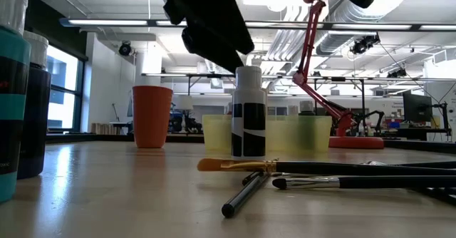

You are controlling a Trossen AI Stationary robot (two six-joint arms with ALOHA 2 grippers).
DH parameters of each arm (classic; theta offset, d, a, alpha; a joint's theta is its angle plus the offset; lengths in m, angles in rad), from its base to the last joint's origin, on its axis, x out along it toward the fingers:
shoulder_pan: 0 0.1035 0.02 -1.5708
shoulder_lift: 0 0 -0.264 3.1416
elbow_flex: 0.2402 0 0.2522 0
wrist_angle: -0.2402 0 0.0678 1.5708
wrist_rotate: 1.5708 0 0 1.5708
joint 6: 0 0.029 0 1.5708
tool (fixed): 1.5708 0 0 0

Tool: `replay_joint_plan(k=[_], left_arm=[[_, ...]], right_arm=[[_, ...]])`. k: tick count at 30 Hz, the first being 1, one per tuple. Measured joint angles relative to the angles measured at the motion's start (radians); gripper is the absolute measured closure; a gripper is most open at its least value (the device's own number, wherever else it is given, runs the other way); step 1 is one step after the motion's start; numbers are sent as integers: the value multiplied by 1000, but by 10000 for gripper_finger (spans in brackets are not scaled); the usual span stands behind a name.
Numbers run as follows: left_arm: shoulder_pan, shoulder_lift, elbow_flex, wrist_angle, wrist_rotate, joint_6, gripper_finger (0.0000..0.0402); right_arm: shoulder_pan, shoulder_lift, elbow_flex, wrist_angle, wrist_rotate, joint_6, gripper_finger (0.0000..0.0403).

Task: Pick & Place Paint Supplies
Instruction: Put the white paint bottle into the yellow bin

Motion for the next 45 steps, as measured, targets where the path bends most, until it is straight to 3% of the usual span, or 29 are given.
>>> replay_joint_plan(k=[12,22,45], left_arm=[[36,42,-3,30,-8,-35,94],[93,39,-1,42,108,-50,94],[90,39,-1,16,136,-51,94]], right_arm=[[0,0,0,-2,-2,3,398],[0,0,0,-10,-2,-1,398],[0,0,0,-11,-2,-1,398]])
